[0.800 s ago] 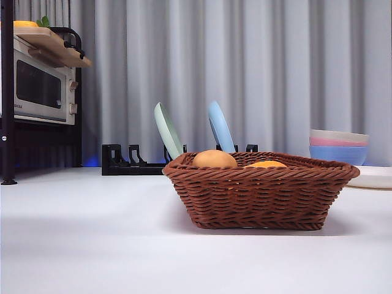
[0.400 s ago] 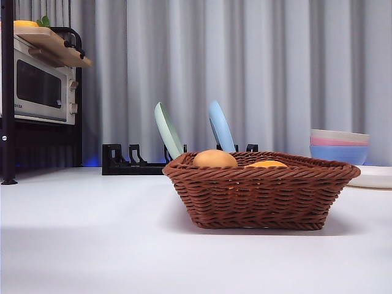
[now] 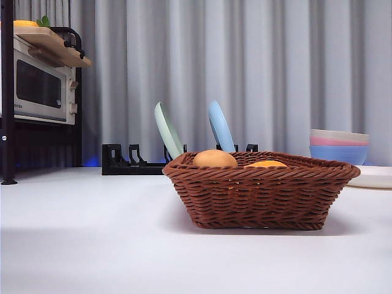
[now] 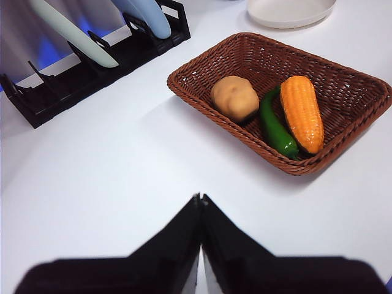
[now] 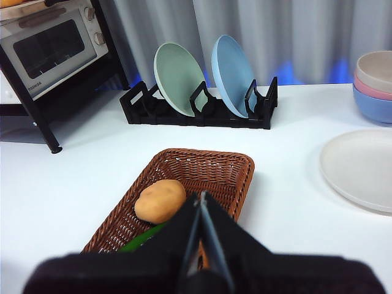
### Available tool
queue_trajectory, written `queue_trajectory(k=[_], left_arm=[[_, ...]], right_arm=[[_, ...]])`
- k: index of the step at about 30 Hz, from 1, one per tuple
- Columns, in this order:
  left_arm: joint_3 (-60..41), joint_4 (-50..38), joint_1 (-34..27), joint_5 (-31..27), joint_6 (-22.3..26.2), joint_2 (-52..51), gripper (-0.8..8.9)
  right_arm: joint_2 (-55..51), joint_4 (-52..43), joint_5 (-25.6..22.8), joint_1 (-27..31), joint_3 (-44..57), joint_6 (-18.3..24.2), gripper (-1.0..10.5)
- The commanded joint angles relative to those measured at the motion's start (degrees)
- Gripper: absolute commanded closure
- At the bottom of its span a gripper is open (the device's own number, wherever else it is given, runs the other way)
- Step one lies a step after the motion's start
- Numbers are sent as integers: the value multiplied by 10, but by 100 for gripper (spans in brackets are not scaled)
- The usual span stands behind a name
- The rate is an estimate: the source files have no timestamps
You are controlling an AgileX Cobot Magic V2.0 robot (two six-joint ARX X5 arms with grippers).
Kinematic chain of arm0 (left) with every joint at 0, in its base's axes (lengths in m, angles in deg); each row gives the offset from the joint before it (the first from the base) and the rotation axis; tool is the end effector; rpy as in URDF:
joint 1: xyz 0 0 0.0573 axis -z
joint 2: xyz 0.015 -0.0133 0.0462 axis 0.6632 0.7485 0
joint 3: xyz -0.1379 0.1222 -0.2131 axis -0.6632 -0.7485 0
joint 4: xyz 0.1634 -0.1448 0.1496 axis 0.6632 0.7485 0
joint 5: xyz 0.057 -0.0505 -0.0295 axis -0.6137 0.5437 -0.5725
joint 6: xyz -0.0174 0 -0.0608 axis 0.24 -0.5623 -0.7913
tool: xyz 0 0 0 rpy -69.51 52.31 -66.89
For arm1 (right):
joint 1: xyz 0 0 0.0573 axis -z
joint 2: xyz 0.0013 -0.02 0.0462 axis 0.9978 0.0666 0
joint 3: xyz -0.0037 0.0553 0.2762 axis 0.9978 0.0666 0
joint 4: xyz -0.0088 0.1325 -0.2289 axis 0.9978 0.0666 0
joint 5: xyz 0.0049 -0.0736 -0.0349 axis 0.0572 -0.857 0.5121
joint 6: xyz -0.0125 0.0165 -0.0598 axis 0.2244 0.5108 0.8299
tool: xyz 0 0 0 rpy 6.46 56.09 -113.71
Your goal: Pick up the basket,pick up the corn from the table,pick up the potato from the table,pick up the cucumber from the table,put all items into the basket
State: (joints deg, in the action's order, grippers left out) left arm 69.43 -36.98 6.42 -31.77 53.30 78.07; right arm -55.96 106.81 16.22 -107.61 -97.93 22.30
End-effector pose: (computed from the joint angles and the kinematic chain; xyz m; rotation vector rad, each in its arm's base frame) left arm 0.0829 -0.0733 0.3054 0.3252 0.3795 -0.5531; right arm 0.0829 0.0335 0.3358 0.0923 0.2353 0.3803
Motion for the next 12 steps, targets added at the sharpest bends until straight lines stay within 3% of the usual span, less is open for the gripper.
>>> queue_trajectory(k=[1, 4, 6, 8, 12], left_arm=[[-2, 8, 1, -19, 30, -7, 817], [-2, 21, -13, -15, 29, -50, 817], [-2, 25, -37, 20, 29, -83, 817], [-3, 23, -71, 51, 32, -114, 817], [-35, -42, -160, 46, 31, -172, 817]], right_arm=[[1, -5, -2, -1, 7, -5, 962], [1, -4, -2, -1, 7, -5, 962], [1, -4, -2, -1, 7, -5, 962], [1, -4, -2, -1, 7, -5, 962], [2, -4, -2, -1, 7, -5, 962]])
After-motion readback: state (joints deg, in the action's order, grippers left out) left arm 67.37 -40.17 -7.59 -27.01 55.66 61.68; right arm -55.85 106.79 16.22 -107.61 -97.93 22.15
